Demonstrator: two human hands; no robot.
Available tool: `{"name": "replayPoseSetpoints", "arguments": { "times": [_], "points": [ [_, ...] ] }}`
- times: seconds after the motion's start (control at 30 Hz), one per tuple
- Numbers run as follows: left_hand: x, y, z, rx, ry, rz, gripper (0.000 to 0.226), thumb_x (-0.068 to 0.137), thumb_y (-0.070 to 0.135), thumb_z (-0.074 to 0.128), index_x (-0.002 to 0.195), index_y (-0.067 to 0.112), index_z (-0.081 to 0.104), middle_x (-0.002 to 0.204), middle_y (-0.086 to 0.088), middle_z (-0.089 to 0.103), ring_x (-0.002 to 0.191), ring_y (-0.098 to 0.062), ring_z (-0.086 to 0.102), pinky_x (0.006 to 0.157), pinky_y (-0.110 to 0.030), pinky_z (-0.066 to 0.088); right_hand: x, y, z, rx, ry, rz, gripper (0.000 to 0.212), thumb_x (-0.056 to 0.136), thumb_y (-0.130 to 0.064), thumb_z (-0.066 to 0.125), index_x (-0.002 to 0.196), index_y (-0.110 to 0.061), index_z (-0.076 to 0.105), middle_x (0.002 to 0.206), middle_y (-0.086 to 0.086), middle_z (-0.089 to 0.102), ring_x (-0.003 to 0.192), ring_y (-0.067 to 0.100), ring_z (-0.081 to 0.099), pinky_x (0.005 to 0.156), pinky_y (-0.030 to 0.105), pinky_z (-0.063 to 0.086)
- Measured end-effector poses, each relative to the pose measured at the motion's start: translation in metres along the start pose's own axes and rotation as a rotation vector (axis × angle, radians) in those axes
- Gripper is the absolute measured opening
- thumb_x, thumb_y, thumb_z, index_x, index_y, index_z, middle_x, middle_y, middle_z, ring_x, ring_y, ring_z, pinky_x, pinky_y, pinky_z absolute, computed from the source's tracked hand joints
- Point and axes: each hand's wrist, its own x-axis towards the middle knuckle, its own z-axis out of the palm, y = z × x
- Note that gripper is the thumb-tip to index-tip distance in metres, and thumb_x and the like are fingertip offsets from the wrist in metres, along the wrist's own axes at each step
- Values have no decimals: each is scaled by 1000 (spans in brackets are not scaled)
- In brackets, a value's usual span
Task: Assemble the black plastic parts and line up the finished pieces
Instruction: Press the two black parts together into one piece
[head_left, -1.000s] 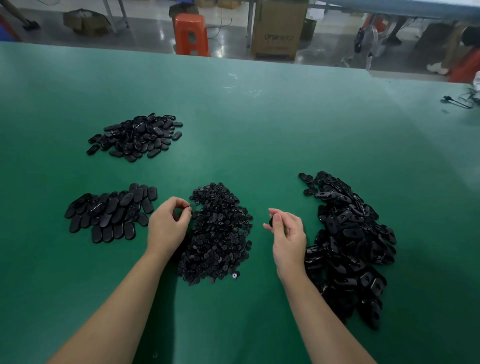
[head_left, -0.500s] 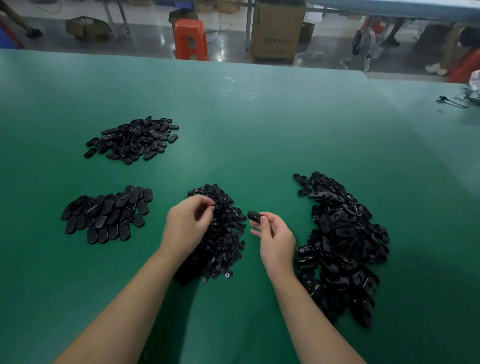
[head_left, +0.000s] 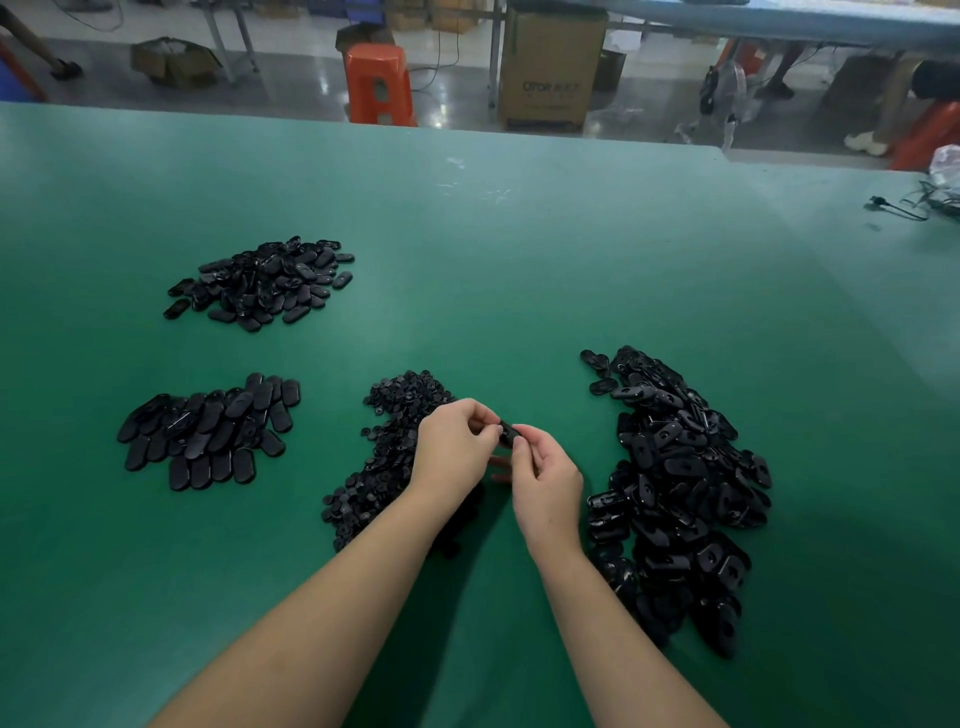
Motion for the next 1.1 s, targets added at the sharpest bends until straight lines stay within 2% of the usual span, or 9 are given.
{"name": "replayPoseSetpoints", "arguments": {
  "times": [0.07, 0.17, 0.27, 0.5, 0.63, 0.8, 0.9, 1.0, 1.1],
  "points": [
    [1, 0, 0, 3, -9, -19, 7, 87, 17, 71, 82, 22, 73, 76, 13, 69, 73, 0, 63, 64, -11, 44, 0, 0, 0, -3, 0, -2, 22, 102, -17, 55, 102, -34, 69, 91, -12, 77, 75, 8, 75, 79, 43, 63],
    [2, 0, 2, -5, -25, -44, 11, 86, 17, 71, 79, 24, 73, 75, 12, 70, 72, 0, 63, 62, -9, 42, 1, 2, 0, -5, -4, 8, 19, 101, -18, 55, 107, -27, 72, 96, -9, 77, 84, 14, 76, 84, 47, 61],
    [2, -1, 2, -17, -33, -53, 14, 87, 16, 71, 77, 26, 71, 74, 13, 69, 70, 1, 62, 59, -7, 40, 0, 2, 0, -7, -9, 4, 19, 100, -22, 55, 104, -34, 70, 97, -9, 77, 89, 16, 75, 86, 48, 60],
    [2, -1, 0, -112, -66, -79, 18, 89, 16, 73, 75, 28, 71, 76, 10, 72, 74, -7, 66, 67, -18, 49, 0, 0, 0, 1, -22, -15, 26, 102, -18, 55, 97, -41, 67, 91, -15, 77, 76, 9, 76, 80, 47, 62],
    [1, 1, 1, -74, -61, -55, 14, 88, 17, 73, 77, 26, 73, 74, 8, 71, 68, -6, 64, 61, -17, 46, -1, -3, -1, -10, -23, -34, 30, 102, -16, 54, 95, -43, 65, 89, -20, 76, 73, 7, 75, 79, 45, 62],
    [1, 2, 0, -79, -29, -44, 6, 82, 20, 78, 84, 24, 74, 75, 9, 66, 66, -6, 56, 61, -16, 41, -1, -2, -4, 29, -33, -23, 29, 103, -12, 52, 97, -36, 67, 82, -10, 76, 70, 13, 75, 79, 46, 62],
    [4, 1, -2, -88, -82, -50, 19, 80, 21, 82, 97, 26, 74, 84, 7, 69, 70, -4, 57, 66, -15, 41, 1, -1, -4, 82, -20, 2, 27, 104, -10, 50, 98, -30, 67, 80, -3, 76, 68, 18, 74, 77, 47, 62],
    [6, 1, -5, -111, -146, -59, 10, 78, 19, 84, 84, 20, 76, 73, 2, 71, 64, -9, 58, 62, -21, 44, 3, 0, -4, 106, -24, 5, 23, 103, -11, 51, 96, -27, 66, 78, 1, 75, 66, 20, 73, 74, 46, 62],
    [6, 1, -6, -154, -176, -91, 10, 76, 18, 86, 81, 18, 77, 69, 2, 70, 58, -5, 55, 58, -20, 45, 3, 1, -3, 111, -38, -9, 16, 101, -13, 55, 97, -26, 64, 77, 0, 73, 63, 17, 68, 68, 37, 58]
  ]
}}
